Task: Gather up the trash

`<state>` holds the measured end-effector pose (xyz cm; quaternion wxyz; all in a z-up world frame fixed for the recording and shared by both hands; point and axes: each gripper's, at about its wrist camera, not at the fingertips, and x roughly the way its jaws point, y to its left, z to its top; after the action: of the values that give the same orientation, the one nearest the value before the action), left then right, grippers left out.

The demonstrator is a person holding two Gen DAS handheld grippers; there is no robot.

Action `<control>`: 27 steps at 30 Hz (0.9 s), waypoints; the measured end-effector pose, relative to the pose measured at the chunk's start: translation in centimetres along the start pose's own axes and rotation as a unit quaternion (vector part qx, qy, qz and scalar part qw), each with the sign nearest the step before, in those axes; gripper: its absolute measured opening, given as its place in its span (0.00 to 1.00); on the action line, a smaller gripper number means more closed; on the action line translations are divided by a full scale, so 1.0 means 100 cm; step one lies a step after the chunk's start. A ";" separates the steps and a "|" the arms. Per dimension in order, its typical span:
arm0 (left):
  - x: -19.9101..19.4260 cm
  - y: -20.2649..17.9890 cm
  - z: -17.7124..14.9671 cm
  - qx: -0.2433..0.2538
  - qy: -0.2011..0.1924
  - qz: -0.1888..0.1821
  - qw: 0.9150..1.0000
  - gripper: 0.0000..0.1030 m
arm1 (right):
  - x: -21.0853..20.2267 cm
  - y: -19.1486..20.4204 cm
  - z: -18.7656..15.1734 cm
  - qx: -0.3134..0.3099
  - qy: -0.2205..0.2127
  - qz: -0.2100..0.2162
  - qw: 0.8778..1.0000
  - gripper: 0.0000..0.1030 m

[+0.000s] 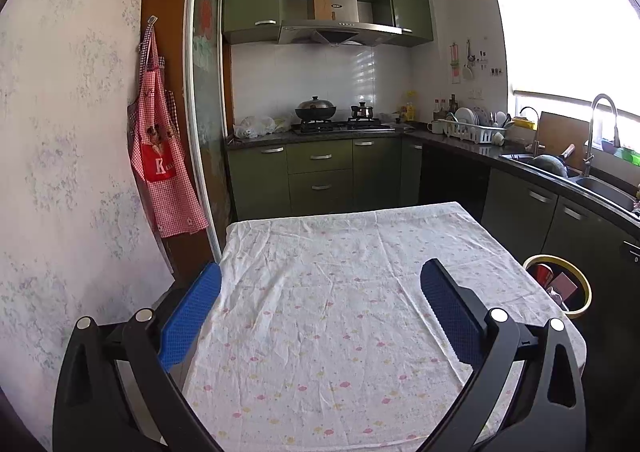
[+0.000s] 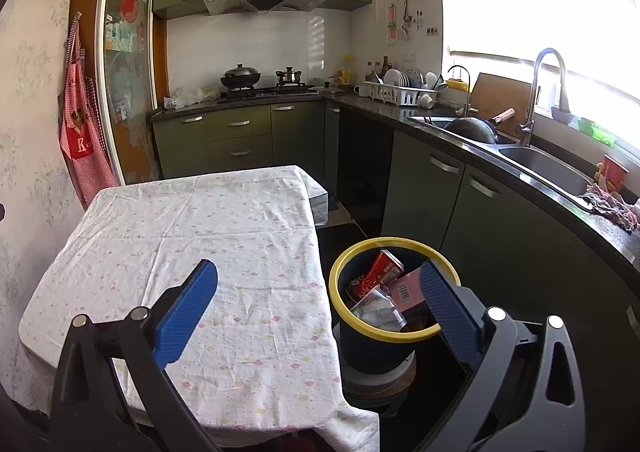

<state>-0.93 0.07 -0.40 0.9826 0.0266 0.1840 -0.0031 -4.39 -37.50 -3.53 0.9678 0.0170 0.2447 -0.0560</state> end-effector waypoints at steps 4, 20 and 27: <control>0.003 0.002 -0.002 -0.002 0.005 -0.004 1.000 0.96 | 0.004 0.003 0.001 -0.003 0.005 0.001 1.000 0.93; 0.013 -0.013 -0.001 0.011 0.012 -0.028 0.999 0.96 | 0.007 0.001 0.000 0.004 0.009 0.000 1.000 0.93; 0.012 -0.015 -0.003 0.009 0.012 -0.033 0.999 0.96 | 0.008 -0.001 -0.001 0.005 0.010 0.000 1.000 0.93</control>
<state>0.07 -1.45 -1.25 0.9794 0.0296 0.1962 -0.0371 -3.73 -37.66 -4.03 0.9653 0.0225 0.2538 -0.0571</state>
